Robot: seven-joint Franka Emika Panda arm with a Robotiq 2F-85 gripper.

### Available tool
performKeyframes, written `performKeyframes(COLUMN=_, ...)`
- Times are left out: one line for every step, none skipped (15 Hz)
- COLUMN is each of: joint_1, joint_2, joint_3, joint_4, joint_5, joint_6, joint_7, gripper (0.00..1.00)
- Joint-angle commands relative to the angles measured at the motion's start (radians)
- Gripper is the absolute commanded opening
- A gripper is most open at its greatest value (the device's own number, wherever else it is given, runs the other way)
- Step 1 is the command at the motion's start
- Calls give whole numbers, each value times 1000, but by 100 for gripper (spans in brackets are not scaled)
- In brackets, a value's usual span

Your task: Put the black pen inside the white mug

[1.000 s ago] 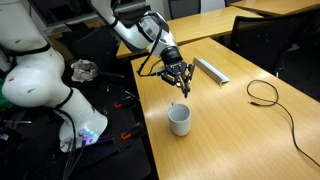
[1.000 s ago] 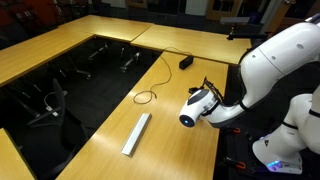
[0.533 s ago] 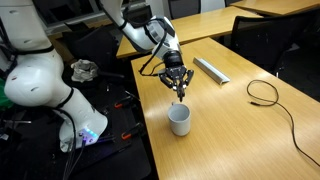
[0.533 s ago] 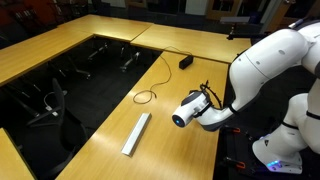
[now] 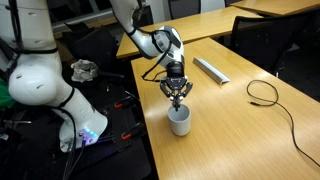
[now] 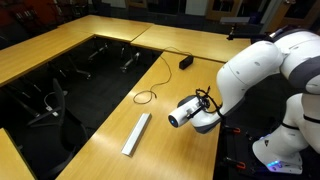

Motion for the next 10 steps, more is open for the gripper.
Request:
performKeyframes(joint_1=107, joint_2=54, joint_3=-104, joint_4=39, joint_5=69, joint_6=28, joint_7=0, gripper=3)
performKeyframes(joint_1=138, joint_2=66, joint_3=-134, joint_4=45, joint_5=86, joint_6=46, joint_7=0, gripper=35)
performKeyframes(joint_1=177, joint_2=77, joint_3=-173, joint_4=51, joint_5=98, joint_6=64, joint_7=0, gripper=40)
performKeyframes(joint_1=216, joint_2=81, joint_3=-214, joint_4=54, joint_5=111, joint_6=95, joint_7=0, gripper=46)
performKeyframes(joint_1=241, joint_2=84, joint_3=-241, joint_4=52, joint_5=123, joint_6=120, joint_7=0, gripper=55)
performKeyframes(joint_1=264, joint_2=73, joint_3=-266, joint_4=42, joint_5=135, joint_6=151, joint_7=0, gripper=61)
performKeyframes(joint_1=280, joint_2=60, joint_3=-280, joint_4=29, joint_5=148, joint_6=176, joint_7=0, gripper=69)
performKeyframes(joint_1=271, joint_2=29, joint_3=-267, joint_4=3, joint_5=158, joint_6=197, joint_7=0, gripper=76)
performKeyframes(joint_1=251, joint_2=-1, joint_3=-242, joint_4=-22, joint_5=167, joint_6=210, joint_7=0, gripper=83)
performKeyframes(joint_1=156, joint_2=-39, joint_3=-142, joint_4=-36, joint_5=156, joint_6=200, joint_7=-1, gripper=92)
